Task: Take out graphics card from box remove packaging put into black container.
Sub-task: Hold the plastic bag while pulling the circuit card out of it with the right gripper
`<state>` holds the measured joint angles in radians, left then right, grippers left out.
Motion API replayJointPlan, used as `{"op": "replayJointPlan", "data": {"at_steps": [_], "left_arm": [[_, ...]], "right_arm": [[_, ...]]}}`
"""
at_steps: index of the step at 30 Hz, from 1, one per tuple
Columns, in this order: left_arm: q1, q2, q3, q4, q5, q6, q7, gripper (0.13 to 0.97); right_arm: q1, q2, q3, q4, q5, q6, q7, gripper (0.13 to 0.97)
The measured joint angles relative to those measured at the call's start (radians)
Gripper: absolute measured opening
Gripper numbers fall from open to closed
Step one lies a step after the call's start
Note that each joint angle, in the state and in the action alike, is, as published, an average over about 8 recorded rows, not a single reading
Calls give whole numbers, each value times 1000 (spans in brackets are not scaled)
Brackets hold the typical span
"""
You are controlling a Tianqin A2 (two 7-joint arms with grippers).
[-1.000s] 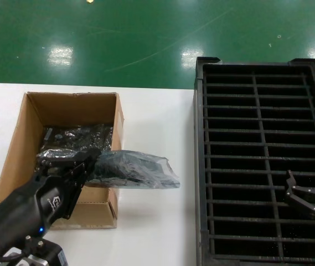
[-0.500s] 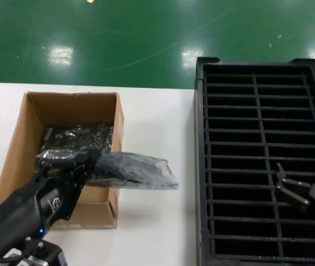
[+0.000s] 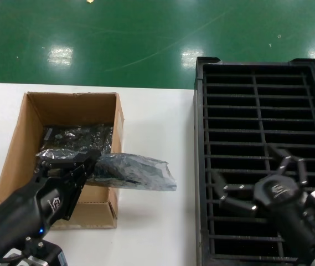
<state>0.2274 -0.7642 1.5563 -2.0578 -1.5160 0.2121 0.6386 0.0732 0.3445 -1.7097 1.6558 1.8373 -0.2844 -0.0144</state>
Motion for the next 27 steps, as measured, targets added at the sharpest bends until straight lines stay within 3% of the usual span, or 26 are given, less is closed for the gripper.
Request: {"op": "replayJointPlan", "data": {"at_steps": [12, 21, 27], "left_arm": [[0, 0, 0, 0, 0, 0, 0, 140], [0, 0, 0, 0, 0, 0, 0, 140], [0, 0, 0, 0, 0, 0, 0, 140]], "right_arm": [[1, 36, -9, -10, 68, -200, -93, 862], [-12, 26, -67, 17, 38, -188, -86, 711], [-21, 8, -129, 40, -18, -139, -64, 552]]}}
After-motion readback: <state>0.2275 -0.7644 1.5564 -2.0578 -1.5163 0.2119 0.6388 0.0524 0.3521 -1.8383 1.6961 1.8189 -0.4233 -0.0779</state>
